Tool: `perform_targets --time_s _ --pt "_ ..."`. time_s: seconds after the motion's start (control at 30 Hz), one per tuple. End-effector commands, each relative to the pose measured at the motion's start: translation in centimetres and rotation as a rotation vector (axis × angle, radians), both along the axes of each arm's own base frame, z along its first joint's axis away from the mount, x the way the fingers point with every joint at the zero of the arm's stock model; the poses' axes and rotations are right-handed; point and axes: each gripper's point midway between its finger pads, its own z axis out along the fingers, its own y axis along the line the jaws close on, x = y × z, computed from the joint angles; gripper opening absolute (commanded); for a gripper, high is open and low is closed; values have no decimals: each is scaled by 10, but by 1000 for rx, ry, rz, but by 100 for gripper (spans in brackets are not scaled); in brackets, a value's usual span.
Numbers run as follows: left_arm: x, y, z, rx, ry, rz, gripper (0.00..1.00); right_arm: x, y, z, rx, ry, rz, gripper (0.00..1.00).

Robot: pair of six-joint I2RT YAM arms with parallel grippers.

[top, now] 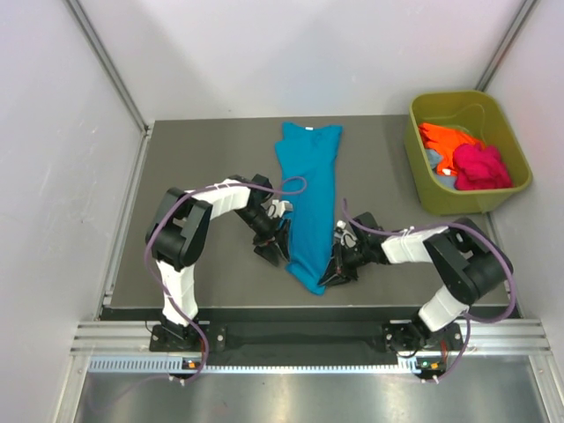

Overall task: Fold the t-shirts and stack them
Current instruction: Fold the tshirt

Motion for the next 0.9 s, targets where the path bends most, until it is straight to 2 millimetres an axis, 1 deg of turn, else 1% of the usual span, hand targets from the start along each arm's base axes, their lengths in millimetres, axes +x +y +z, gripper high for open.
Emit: perform_targets --time_s 0.0,0.03,0.07,0.1,0.13,0.17,0.23,0.3,0.37,0.43,0.6,0.87 --pt "1 -1 15 -25 -55 6 54 6 -2 20 14 -90 33 3" --pt "1 -2 14 -27 -60 11 54 7 -8 20 8 -87 13 1" --pt "-1 -2 15 -30 -49 22 54 7 -12 26 14 -104 2 1" --pt "-7 0 13 -30 -33 26 54 6 -18 25 -1 -103 -7 1" --pt "-7 -3 12 -39 -31 32 54 8 -24 26 -4 -111 -27 1" --pt "-12 -2 9 -33 -17 34 54 8 -27 25 -11 -112 -36 1" --pt "-14 -6 8 -35 -14 24 54 11 -32 23 -18 -117 -57 1" --pt "-17 -12 4 -32 -6 4 54 14 -34 22 -23 -120 -69 1" --pt "-12 -16 0 -20 -14 -3 54 17 -35 21 -23 -119 -76 1" --pt "-12 -21 -3 -18 -10 -16 55 19 -34 21 -24 -119 -77 1" --pt "-7 -30 -23 8 -4 -30 56 22 -34 21 -23 -127 -81 1" --pt "0 -27 -39 72 -25 -30 56 23 -39 20 -29 -135 -103 1"
